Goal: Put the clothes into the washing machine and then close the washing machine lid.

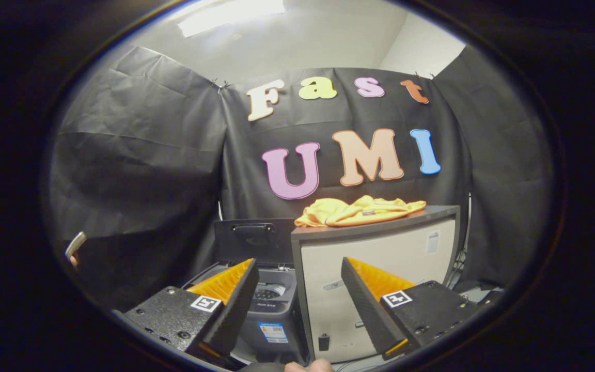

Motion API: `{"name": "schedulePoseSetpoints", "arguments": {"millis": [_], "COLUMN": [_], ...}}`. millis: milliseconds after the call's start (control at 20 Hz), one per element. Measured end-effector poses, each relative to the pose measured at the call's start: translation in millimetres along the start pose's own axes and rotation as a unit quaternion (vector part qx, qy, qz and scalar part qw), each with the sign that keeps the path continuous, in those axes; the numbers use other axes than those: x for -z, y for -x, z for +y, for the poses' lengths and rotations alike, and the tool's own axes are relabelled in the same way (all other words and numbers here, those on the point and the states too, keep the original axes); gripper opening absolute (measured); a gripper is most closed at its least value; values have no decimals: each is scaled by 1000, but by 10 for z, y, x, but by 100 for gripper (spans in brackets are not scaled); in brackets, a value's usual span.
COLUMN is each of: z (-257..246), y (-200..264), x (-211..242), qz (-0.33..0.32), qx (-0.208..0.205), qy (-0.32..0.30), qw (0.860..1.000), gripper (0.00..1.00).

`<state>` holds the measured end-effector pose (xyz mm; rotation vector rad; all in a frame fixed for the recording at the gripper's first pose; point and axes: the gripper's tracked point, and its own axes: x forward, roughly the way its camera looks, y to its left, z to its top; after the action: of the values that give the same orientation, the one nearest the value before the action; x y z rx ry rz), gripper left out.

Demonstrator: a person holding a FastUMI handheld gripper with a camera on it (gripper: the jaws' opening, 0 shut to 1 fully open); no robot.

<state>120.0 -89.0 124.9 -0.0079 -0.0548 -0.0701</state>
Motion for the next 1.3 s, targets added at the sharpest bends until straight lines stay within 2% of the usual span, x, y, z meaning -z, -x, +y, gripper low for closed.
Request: {"name": "schedulePoseSetpoints", "arguments": {"millis": [350,950,1300], "z": [-280,-851,-1111], "y": [-430,-1137,-1579], "x": [-330,-504,-536], "qz": [5,34,50], "qx": [20,81,102], "qy": [13,-5,-9], "qw": [1000,996,994], "gripper": [98,98,98]}}
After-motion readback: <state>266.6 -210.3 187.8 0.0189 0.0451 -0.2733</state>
